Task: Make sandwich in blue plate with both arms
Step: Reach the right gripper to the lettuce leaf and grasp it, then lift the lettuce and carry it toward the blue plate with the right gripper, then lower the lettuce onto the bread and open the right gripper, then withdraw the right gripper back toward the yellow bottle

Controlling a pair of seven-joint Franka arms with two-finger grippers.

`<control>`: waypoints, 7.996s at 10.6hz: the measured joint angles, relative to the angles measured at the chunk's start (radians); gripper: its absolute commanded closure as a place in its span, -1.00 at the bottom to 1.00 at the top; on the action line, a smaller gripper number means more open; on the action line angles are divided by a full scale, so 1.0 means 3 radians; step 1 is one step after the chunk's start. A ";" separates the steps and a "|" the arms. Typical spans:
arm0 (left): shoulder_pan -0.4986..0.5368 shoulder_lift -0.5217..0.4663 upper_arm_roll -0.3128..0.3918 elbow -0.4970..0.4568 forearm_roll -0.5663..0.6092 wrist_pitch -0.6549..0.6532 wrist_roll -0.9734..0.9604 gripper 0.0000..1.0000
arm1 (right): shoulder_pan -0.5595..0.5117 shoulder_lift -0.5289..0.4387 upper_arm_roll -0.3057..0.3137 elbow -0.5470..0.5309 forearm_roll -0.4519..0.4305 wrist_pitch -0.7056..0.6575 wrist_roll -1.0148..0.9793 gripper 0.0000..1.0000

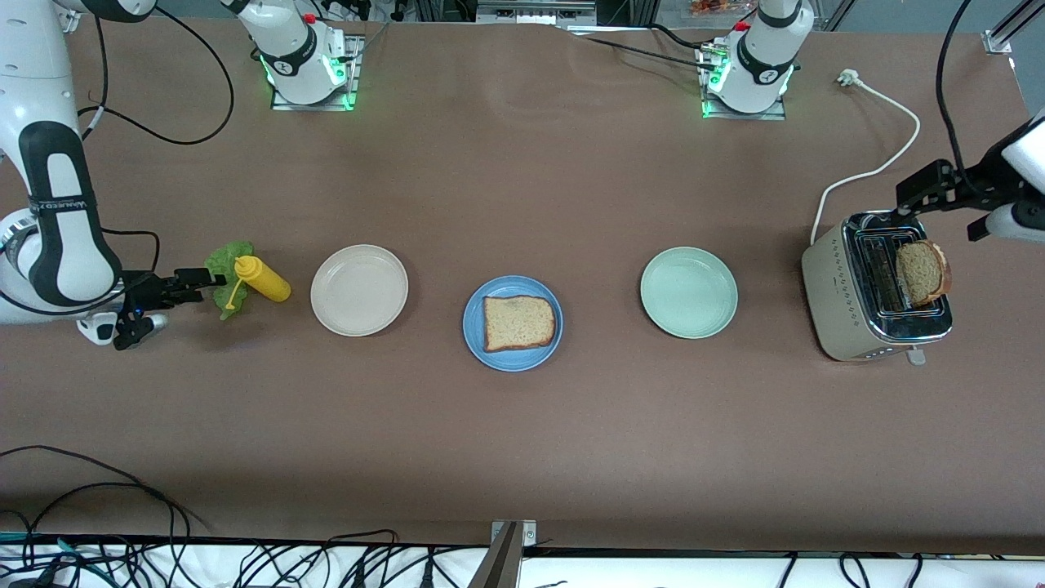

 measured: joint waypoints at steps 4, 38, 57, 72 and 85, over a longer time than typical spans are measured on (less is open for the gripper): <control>-0.0016 -0.0213 0.0032 -0.0231 0.0030 -0.0053 0.0177 -1.00 | 0.0028 0.0093 0.0002 0.0000 0.0007 -0.0001 0.0000 1.00; 0.0088 -0.0367 -0.0167 -0.0493 0.0041 0.0048 0.0179 -1.00 | 0.2148 0.0344 0.0056 0.1815 0.0728 -0.0088 0.5431 1.00; 0.0120 -0.0369 -0.0161 -0.0523 0.0041 0.0111 0.0179 -1.00 | 0.2859 0.0333 -0.0360 0.1503 -0.0112 0.0214 0.6140 -1.00; 0.0117 -0.0369 -0.0162 -0.0564 0.0041 0.0113 0.0179 -1.00 | 0.2793 -0.0309 -0.2067 0.1302 -0.0131 -0.1273 0.2283 -1.00; 0.0114 -0.0372 -0.0170 -0.0568 0.0041 0.0121 0.0171 -1.00 | 0.0737 -0.1626 -0.0295 -0.0951 -0.0698 0.0539 0.0180 -1.00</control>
